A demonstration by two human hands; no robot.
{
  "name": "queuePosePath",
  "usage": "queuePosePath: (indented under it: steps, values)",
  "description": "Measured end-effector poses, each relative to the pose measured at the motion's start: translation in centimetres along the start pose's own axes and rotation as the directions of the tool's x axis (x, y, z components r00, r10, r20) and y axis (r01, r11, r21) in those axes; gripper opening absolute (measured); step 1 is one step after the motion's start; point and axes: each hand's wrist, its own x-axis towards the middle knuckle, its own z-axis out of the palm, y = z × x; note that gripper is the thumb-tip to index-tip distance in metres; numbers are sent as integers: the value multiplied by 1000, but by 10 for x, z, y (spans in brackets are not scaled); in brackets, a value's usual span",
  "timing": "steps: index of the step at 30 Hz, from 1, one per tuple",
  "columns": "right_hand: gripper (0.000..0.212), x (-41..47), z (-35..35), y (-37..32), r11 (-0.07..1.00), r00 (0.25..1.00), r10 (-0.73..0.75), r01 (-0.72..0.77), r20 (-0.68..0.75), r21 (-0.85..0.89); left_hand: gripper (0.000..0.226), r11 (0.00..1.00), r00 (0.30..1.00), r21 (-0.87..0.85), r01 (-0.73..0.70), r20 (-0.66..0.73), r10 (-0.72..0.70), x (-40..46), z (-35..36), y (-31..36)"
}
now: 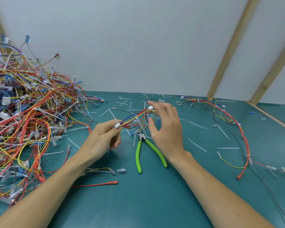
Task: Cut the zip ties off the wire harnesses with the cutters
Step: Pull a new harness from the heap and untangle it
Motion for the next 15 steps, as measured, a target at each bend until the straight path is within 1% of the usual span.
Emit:
queuePosePath:
  steps: [2,3,4,6,8,10,12,14,15]
  values:
    - [39,1,-1,-1,986,995,-91,95,29,-135,31,998,999,48,-27,29,25,-2,1,2]
    - [34,1,-1,-1,980,992,-110,119,60,-157,36,997,998,72,-39,44,36,-2,2,3]
    - [28,0,0,-2,979,988,-123,136,93,-154,37,995,997,87,-47,63,42,-3,2,4]
    - [17,-1,0,-2,982,979,-140,156,147,-106,29,996,996,87,-37,82,30,-5,4,6]
    - [11,-1,-2,0,988,969,-143,151,200,-30,26,996,1000,91,-20,21,18,-6,3,6]
    - [9,-1,-2,0,990,961,-139,134,241,37,28,981,994,191,-29,-101,49,-5,0,6]
    - [9,-2,-2,-2,991,962,-116,95,249,93,28,963,976,266,-44,-195,98,-4,-2,7]
    - [11,-3,0,-5,988,967,-74,39,242,148,28,953,965,300,-51,-232,125,-3,-3,7]
    - [16,-3,1,-6,986,971,-46,6,236,166,29,946,966,321,-47,-228,125,-2,-2,6]
